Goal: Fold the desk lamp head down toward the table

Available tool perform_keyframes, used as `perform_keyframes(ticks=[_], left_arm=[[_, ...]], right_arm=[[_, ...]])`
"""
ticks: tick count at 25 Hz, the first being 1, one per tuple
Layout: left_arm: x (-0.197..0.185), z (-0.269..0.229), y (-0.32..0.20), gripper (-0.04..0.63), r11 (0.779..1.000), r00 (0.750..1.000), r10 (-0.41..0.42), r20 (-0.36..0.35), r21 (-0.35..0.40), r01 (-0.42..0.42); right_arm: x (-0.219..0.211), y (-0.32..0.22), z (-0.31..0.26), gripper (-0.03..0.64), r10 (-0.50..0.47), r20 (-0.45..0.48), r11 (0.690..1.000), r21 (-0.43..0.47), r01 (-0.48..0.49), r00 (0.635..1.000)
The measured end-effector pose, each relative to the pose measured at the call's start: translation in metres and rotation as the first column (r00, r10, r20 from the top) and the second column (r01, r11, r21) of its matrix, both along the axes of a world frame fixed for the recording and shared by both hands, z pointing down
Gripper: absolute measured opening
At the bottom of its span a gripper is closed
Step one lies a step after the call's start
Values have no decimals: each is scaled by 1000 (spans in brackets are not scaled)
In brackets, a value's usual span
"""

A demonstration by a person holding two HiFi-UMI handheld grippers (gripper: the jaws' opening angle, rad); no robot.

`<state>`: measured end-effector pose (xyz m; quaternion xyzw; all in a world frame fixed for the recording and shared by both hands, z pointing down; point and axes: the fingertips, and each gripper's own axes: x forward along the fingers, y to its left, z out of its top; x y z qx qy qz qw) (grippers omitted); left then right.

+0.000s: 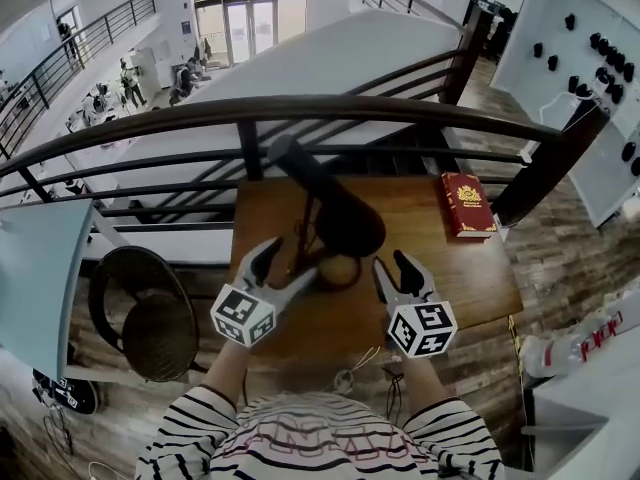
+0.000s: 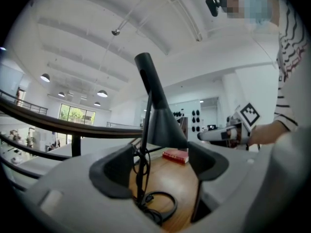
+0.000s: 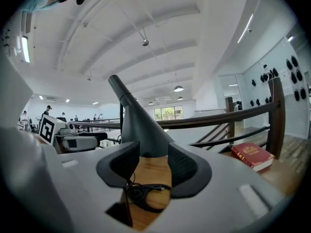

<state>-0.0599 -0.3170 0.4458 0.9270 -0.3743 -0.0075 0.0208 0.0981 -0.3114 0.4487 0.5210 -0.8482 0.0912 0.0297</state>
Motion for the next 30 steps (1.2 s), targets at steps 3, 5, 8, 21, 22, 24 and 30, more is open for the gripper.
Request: perform_keyframes(ticks=[3,5,8,21,22,24,30], left_arm=[[-10,4,16,302,1000,1000,19,21,-13,-19],[-15,8,30,262,999,998,47,46,-22,-46],[-26,9,51,218,998,996,63,61,-13,-62],[-88,16,129,50,997,996,71,53,17,-72],[-95,16,136,32,997,996,70,51,17,-71],[-109,19,148,3,997,996,71,46,12,-71],[-137,31,175,3,997,996,81,42,-18,-81]], right_arm=[[-10,22,5,161,31,10,999,-6,-31,999],[-17,38,7,140,56,18,998,-6,-56,998],[-29,62,11,110,88,21,996,-11,-88,996],[-96,151,29,6,145,49,989,-28,-143,988],[-103,158,31,3,147,51,989,-32,-145,988],[-117,171,35,2,150,55,988,-41,-147,987],[-149,199,47,2,149,52,987,-67,-146,987]])
